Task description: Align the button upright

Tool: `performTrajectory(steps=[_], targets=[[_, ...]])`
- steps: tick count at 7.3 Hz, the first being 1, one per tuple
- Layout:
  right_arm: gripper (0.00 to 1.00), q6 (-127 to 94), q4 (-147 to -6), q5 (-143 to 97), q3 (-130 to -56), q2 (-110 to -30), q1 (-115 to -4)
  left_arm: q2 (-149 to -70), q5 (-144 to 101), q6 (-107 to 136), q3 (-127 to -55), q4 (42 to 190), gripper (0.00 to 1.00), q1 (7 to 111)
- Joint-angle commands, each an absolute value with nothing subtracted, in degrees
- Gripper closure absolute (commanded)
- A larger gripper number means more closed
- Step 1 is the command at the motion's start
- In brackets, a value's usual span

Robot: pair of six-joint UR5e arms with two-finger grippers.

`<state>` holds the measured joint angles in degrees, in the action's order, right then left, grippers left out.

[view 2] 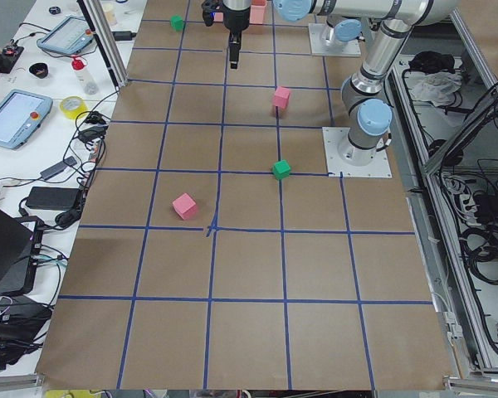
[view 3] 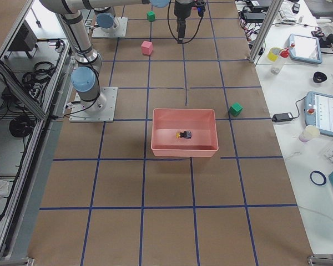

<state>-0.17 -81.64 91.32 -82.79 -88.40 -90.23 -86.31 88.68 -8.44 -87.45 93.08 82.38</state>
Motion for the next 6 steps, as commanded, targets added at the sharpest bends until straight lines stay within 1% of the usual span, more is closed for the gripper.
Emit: performTrajectory(steps=[1, 6], targets=[[0.0, -0.18, -81.48, 91.41, -83.23, -88.42, -90.18, -86.31, 88.68, -8.44, -87.36, 93.08, 0.0, 82.35], [0.0, -0.18, -80.42, 92.55, -83.32, -89.12, -90.0, -86.31, 88.68, -8.44, -87.45, 93.08, 0.0, 82.35]])
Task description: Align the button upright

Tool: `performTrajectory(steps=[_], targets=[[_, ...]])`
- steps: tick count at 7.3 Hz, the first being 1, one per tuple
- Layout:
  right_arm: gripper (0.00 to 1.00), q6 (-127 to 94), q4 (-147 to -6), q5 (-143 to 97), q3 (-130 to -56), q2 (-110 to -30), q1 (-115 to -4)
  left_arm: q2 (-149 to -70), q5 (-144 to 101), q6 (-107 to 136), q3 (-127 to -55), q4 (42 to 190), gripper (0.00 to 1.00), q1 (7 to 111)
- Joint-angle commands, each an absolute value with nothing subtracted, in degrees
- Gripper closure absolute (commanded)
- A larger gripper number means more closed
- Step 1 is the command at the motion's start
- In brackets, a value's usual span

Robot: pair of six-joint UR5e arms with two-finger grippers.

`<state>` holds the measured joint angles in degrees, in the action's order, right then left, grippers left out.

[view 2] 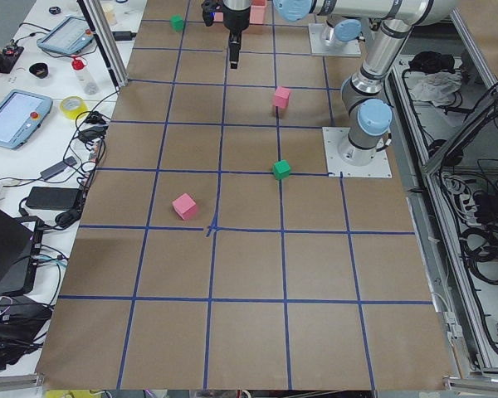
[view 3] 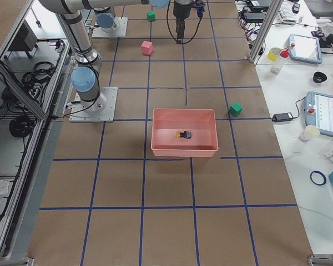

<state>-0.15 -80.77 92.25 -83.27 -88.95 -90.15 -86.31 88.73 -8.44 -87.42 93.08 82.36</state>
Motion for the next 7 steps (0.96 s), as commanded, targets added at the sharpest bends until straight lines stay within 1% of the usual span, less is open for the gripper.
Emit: performTrajectory(steps=[1, 7], targets=[[0.0, -0.26, -80.59, 92.46, -83.32, -89.21, -90.09, -86.31, 88.68, -8.44, -87.45, 93.08, 0.0, 82.35], [0.0, -0.26, -80.24, 92.2, -83.41, -88.95, -89.91, -86.22, 88.59, -8.44, -87.45, 92.99, 0.0, 82.44]])
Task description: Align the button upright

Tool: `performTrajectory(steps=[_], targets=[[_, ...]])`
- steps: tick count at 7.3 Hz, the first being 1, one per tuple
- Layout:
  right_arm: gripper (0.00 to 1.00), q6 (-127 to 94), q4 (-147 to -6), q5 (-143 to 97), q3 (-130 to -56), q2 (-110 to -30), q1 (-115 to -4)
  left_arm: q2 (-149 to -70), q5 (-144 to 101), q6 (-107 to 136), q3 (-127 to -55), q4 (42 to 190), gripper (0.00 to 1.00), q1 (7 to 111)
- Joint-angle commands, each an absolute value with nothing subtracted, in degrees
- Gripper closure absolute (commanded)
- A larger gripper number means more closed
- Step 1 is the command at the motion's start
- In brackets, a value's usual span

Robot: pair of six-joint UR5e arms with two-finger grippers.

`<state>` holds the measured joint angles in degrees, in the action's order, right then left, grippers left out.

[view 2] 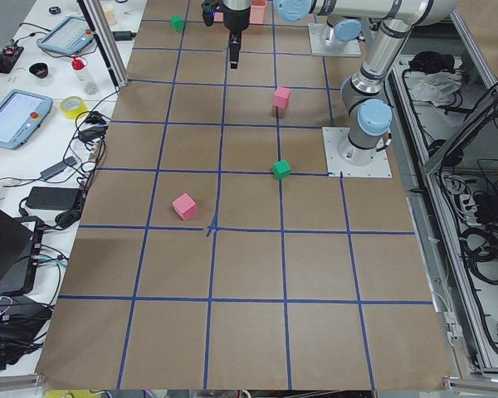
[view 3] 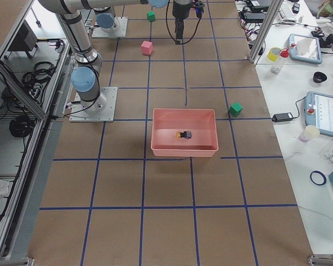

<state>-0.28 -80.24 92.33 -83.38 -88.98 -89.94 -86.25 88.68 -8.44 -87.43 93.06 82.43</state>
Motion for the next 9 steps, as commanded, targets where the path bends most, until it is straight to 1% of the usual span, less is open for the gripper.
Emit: performTrajectory(steps=[1, 3, 5, 6, 7, 9], targets=[[0.0, 0.35, -80.16, 92.72, -83.5, -88.77, -89.13, -86.22, 88.68, -8.44, -87.45, 93.08, 0.0, 82.44], [0.0, 3.42, -79.98, 92.37, -84.19, -88.77, -84.05, -86.22, 88.68, -8.44, -87.45, 93.08, 0.0, 82.53], [0.0, 4.39, -81.12, 93.51, -84.81, -88.68, -82.8, -86.22, 88.68, -8.44, -87.45, 93.08, 0.0, 82.44], [0.0, 9.09, -81.12, 97.26, -85.08, -88.51, -80.53, -86.22, 88.77, -8.44, -87.54, 93.08, 0.0, 82.44], [0.0, 14.1, -82.95, 96.95, -86.56, -88.16, -76.33, -86.22, 88.77, -8.52, -87.54, 93.08, 0.0, 82.44], [0.0, 25.43, -91.62, 97.12, -92.6, -86.23, -66.68, -86.22, 88.77, -8.44, -87.54, 93.08, 0.0, 82.35]])
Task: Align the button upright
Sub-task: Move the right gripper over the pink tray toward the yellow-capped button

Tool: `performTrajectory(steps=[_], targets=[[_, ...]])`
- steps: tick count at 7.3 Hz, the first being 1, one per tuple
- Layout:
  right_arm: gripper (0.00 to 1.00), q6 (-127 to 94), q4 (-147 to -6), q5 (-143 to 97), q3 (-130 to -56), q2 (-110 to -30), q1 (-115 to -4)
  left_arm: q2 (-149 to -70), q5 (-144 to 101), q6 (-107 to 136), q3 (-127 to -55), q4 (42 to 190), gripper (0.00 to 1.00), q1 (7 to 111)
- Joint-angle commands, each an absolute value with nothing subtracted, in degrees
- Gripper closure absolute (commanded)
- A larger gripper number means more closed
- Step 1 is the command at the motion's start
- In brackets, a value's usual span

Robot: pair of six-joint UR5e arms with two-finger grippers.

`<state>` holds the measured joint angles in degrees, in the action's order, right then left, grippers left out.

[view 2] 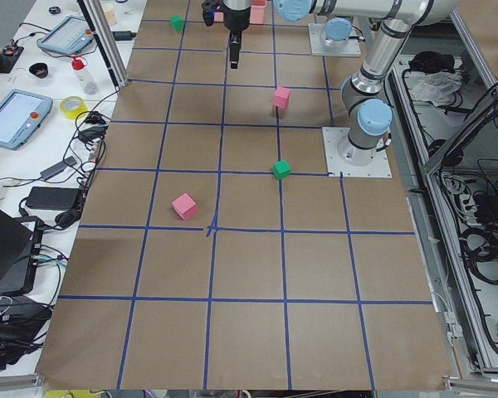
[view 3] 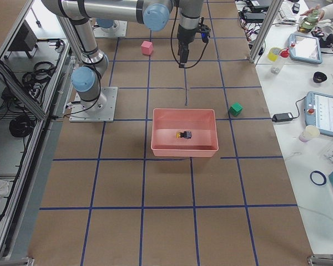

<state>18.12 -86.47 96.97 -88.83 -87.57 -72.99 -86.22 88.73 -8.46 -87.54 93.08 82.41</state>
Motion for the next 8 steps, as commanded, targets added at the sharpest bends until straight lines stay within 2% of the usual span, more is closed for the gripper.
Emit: performTrajectory(steps=[1, 3, 8], targets=[[0.0, 27.14, -97.59, 96.86, -96.29, -84.39, -62.1, -86.22, 88.77, -8.44, -87.54, 93.08, 0.0, 82.35], [0.0, 31.46, -113.75, 97.82, -102.19, -79.75, -59.33, -86.22, 88.77, -8.53, -87.54, 93.08, 0.0, 82.27], [0.0, 20.49, -118.73, 97.73, -103.89, -70.94, -57.57, -86.22, 88.51, -8.53, -87.54, 92.99, 0.0, 82.09]])
